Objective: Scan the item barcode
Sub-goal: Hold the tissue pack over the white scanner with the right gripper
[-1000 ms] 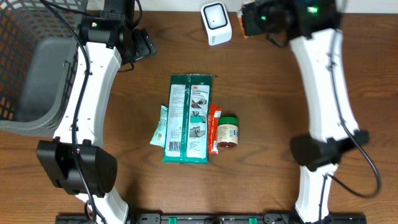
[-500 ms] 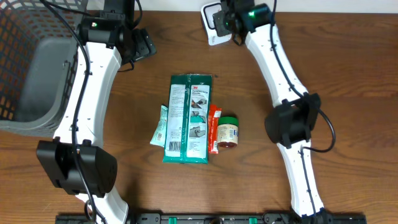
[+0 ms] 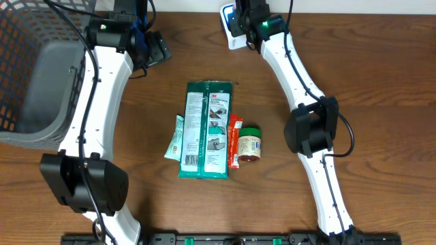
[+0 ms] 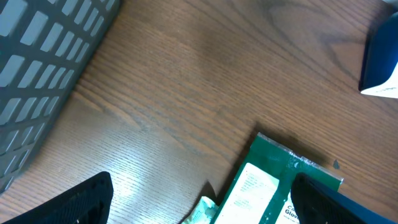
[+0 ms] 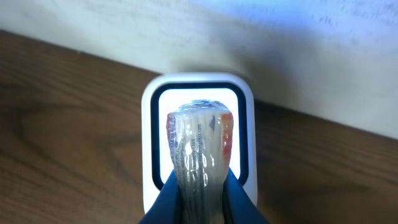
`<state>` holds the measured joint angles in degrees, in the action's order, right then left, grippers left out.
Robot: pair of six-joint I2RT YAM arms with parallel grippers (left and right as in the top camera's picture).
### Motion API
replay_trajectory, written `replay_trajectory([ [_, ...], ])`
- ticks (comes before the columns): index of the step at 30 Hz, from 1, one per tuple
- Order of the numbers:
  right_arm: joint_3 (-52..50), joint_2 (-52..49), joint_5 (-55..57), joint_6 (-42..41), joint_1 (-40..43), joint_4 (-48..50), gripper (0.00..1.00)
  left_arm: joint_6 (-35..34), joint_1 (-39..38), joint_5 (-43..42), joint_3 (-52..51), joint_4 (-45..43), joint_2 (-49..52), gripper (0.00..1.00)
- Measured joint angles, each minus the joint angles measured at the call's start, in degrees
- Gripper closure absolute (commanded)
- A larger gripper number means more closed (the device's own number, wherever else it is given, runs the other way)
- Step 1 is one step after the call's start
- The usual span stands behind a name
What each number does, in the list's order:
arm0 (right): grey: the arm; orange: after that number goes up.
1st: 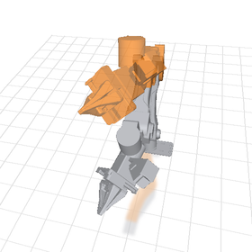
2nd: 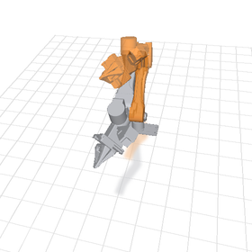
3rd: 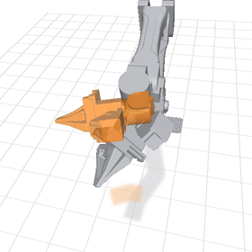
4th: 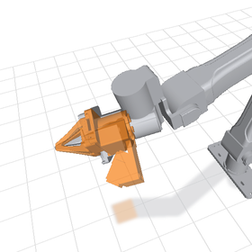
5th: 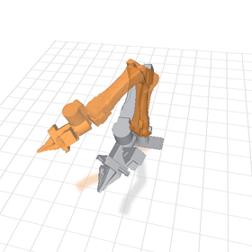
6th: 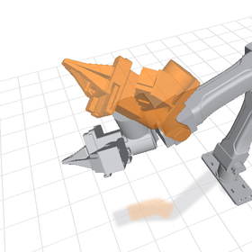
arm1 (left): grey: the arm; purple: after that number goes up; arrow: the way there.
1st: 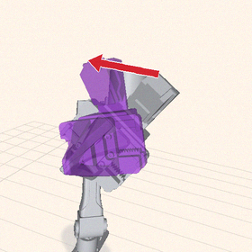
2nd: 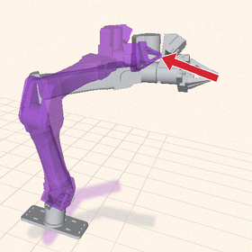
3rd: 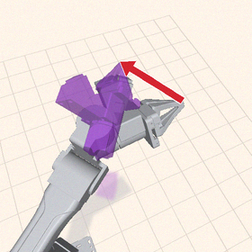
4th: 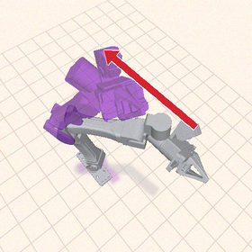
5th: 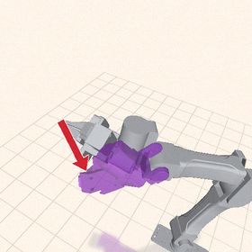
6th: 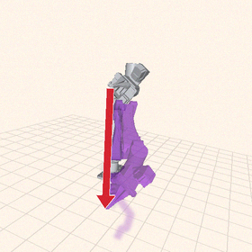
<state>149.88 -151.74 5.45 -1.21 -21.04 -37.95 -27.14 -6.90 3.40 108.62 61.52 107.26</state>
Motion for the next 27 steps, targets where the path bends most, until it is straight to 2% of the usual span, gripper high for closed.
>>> replay_trajectory([
  [18,-0.48,-0.04,0.02,0.02,0.0,1.73,0.99,0.0,0.0,-0.02,0.0,0.0,0.0,0.09],
  [21,-0.5,-0.04,0.02,0.02,0.0,2.05,0.94,0.0,0.0,0.0,0.0,0.0,0.0,0.09],
  [24,-0.74,-0.04,0.02,0.02,0.0,2.21,0.99,0.0,0.0,0.0,0.0,0.0,0.0,0.09],
  [27,-1.09,-0.04,0.02,0.02,0.0,2.05,0.99,0.0,0.0,0.0,0.0,0.0,0.0,0.09],
])
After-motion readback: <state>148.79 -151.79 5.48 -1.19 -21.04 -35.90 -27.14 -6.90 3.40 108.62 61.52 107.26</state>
